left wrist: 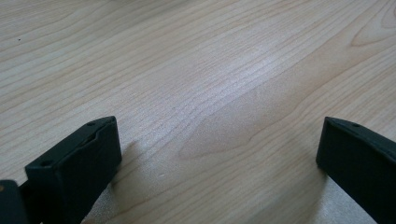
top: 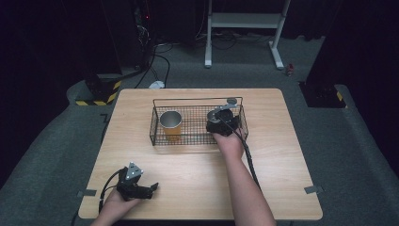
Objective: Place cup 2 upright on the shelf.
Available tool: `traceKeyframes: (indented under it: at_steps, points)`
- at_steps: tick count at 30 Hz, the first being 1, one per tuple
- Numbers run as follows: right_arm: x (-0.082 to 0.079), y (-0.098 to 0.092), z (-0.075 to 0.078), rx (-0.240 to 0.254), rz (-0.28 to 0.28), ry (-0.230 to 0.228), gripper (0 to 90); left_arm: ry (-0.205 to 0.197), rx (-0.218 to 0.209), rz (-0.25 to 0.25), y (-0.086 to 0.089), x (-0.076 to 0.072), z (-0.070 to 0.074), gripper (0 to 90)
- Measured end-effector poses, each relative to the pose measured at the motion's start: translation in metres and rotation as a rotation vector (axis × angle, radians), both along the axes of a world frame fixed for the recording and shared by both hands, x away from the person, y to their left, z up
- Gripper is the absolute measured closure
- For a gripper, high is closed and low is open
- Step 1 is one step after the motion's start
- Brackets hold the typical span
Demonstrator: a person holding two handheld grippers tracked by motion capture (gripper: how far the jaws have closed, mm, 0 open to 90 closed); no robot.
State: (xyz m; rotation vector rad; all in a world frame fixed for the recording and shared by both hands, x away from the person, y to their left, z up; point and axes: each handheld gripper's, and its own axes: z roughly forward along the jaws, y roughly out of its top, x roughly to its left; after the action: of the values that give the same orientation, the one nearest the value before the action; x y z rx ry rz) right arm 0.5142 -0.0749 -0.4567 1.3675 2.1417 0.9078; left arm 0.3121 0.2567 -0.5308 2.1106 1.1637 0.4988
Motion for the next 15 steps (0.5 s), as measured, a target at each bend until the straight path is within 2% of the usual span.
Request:
traceKeyframes:
  at_steps: [15]
  points:
    - [0.0019,0.0017,-0.0067,-0.004,-0.001,0.022,18.5,0.003,-0.005,0.002,-0.0003,-0.0004,-0.0001,0.3]
